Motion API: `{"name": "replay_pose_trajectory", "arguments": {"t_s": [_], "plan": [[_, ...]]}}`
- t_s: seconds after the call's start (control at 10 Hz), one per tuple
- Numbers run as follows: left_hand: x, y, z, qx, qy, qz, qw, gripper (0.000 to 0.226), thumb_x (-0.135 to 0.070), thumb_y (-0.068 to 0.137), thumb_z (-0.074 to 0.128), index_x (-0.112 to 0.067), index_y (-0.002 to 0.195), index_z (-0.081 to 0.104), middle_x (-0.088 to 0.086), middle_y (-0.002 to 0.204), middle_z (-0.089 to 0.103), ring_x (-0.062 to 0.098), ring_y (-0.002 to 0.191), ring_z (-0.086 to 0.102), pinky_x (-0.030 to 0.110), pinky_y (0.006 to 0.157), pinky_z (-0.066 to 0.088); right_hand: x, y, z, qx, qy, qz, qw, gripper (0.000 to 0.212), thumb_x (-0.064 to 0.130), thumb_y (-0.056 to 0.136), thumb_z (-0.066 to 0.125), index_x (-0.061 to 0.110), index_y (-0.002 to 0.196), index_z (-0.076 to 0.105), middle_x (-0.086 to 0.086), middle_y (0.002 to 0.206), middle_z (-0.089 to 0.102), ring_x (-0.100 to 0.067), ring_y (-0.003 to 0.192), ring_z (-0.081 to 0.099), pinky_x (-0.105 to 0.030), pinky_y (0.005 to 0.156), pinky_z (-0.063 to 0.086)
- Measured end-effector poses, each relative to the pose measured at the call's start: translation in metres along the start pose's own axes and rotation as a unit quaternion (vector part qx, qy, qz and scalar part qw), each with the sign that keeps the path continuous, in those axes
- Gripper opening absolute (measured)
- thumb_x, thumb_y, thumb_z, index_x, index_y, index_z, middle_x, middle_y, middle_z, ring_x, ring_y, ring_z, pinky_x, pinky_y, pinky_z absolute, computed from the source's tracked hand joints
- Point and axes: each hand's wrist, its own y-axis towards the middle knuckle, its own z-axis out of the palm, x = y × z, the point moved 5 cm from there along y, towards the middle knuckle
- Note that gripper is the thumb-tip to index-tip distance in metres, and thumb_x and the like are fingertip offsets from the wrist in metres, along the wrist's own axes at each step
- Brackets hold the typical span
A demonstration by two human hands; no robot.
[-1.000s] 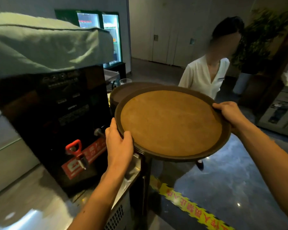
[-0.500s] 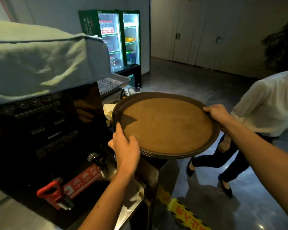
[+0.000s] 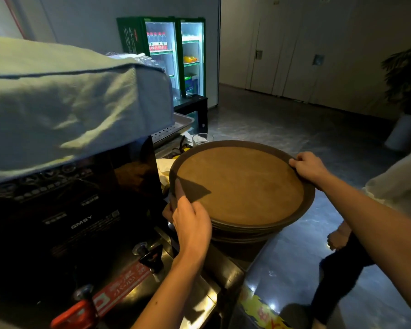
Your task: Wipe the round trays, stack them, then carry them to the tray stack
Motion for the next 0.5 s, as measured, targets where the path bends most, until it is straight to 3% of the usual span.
{"name": "replay_pose_trajectory", "arguments": {"t_s": [0.1,0.3,0.4,0.5], "plan": [[0.006,0.013,0.007,0.026,0.023,-0.042,0.999,0.054,-0.018,0.091,0.034,-0.023,0.145,0.030,0.006,0.110,0.060,0.032,0.111,0.051,0.050,0.091,0.045,0.006,0.009,0.003,-0.011,-0.037,-0.015,0.999,0.024,0.023,0.099,0.050,0.010,0.080,0.056,-0.014,0.079,0.057,-0.029,0.078,0.057,-0.041,0.074,0.047],[0.009,0.019,0.013,0.034,0.051,-0.055,0.997,0.056,-0.023,0.093,0.032,-0.022,0.148,0.022,0.011,0.146,0.040,0.035,0.130,0.037,0.055,0.102,0.037,0.008,0.012,0.003,-0.044,-0.055,-0.025,0.997,0.031,0.021,0.099,0.053,0.006,0.072,0.057,-0.014,0.069,0.056,-0.031,0.072,0.058,-0.040,0.069,0.046],[0.006,0.018,0.008,0.025,0.073,-0.036,0.996,0.055,-0.026,0.096,0.034,-0.018,0.149,0.021,0.011,0.151,0.033,0.034,0.136,0.028,0.053,0.106,0.032,0.006,0.003,0.001,-0.048,-0.046,-0.015,0.998,0.027,0.017,0.098,0.050,-0.002,0.084,0.063,-0.021,0.077,0.060,-0.039,0.081,0.061,-0.045,0.073,0.050],[0.005,0.013,0.003,0.065,0.113,0.009,0.991,0.053,-0.036,0.096,0.037,-0.011,0.143,0.031,0.016,0.146,0.039,0.037,0.136,0.032,0.053,0.105,0.035,0.006,-0.024,0.007,-0.072,-0.051,0.005,0.996,0.022,0.010,0.095,0.048,-0.004,0.107,0.059,-0.027,0.102,0.061,-0.042,0.096,0.059,-0.051,0.086,0.050]]}}
